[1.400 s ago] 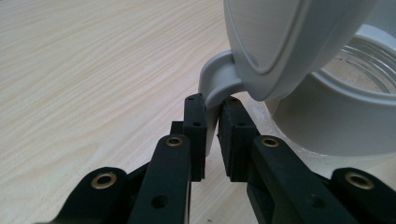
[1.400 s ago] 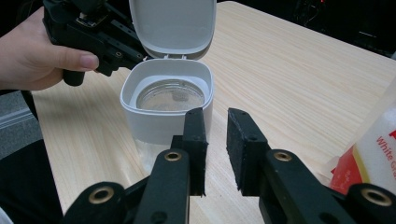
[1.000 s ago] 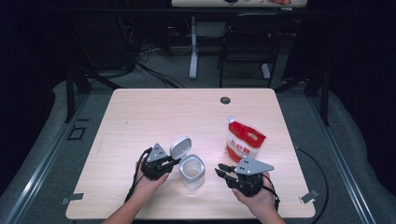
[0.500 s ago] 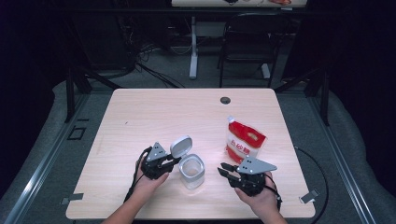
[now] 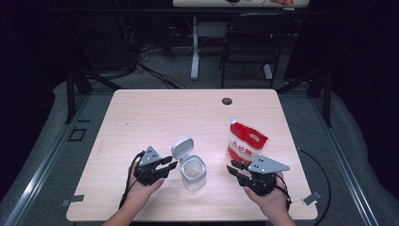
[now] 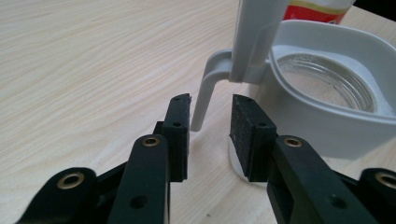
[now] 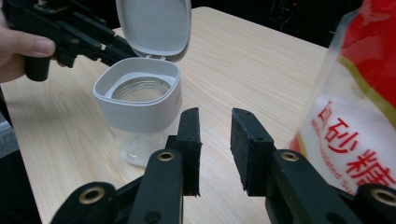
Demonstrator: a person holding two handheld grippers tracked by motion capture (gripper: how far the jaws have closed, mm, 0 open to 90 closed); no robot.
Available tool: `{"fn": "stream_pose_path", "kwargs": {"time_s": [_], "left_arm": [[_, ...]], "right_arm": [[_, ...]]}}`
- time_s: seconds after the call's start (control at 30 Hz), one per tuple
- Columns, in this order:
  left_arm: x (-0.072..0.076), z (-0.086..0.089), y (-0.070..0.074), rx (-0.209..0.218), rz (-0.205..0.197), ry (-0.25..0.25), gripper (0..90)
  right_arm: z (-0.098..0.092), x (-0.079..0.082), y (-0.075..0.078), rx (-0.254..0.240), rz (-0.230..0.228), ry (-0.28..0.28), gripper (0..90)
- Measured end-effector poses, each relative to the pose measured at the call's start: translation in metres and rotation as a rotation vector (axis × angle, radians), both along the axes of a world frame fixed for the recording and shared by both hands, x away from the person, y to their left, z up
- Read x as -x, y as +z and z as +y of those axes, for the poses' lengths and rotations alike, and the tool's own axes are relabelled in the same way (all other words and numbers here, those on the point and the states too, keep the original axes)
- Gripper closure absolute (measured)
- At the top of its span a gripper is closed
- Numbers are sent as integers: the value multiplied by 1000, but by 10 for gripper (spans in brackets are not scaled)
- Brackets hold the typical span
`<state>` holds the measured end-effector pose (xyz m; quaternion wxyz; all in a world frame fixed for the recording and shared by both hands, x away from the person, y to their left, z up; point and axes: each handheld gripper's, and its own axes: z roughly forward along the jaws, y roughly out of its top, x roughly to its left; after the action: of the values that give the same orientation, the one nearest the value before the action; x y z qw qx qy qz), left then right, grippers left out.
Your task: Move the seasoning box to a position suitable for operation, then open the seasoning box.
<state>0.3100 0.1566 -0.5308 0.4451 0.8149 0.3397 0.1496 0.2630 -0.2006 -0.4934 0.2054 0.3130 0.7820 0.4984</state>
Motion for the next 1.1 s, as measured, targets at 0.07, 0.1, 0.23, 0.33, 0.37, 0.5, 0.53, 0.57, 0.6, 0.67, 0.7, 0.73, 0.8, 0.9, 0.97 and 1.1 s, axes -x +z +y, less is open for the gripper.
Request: {"fn": "stream_pose_path", "kwargs": {"time_s": [0.07, 0.1, 0.23, 0.33, 0.37, 0.5, 0.53, 0.57, 0.6, 0.67, 0.7, 0.73, 0.8, 0.9, 0.97, 1.1], "left_arm": [[3, 3, 2, -4, 3, -5, 662], [6, 9, 2, 5, 11, -4, 657], [9, 18, 2, 26, 6, 2, 652], [10, 23, 2, 25, -5, 12, 649], [10, 25, 2, 33, -1, 12, 649], [7, 30, -4, 33, 13, 23, 649], [7, 30, -4, 33, 13, 23, 648], [6, 31, -4, 28, 9, 21, 648], [6, 32, -4, 22, 9, 21, 648], [6, 34, -5, 36, 13, 30, 643], [6, 34, -5, 36, 13, 30, 642], [6, 34, -5, 37, 13, 32, 642], [6, 33, -5, 34, 9, 38, 636], [6, 32, -5, 30, 9, 37, 635], [6, 32, -4, 22, 1, 36, 624], [6, 34, -4, 20, -1, 38, 619]], "right_arm": [[-3, -1, 1, -5, -1, -4, 729], [-6, -1, 1, -11, 1, -9, 726], [-11, -3, 2, -11, 9, -17, 723], [-14, -6, 2, -17, 12, -23, 718], [-14, -7, 3, -24, 11, -26, 717], [-15, -13, 0, -30, 22, -35, 707], [-15, -13, 0, -30, 22, -35, 707], [-15, -15, -2, -17, 28, -33, 702], [-15, -15, -2, -17, 28, -33, 702], [-13, -14, -4, -11, 33, -32, 697], [-13, -14, -4, -11, 33, -32, 697], [-13, -13, -5, -13, 35, -34, 695], [-11, -11, -5, -5, 32, -25, 690], [-9, -10, -7, 8, 32, -20, 687], [-9, -9, -6, 7, 30, -22, 679], [-12, -9, -3, -1, 31, -34, 674]]}}
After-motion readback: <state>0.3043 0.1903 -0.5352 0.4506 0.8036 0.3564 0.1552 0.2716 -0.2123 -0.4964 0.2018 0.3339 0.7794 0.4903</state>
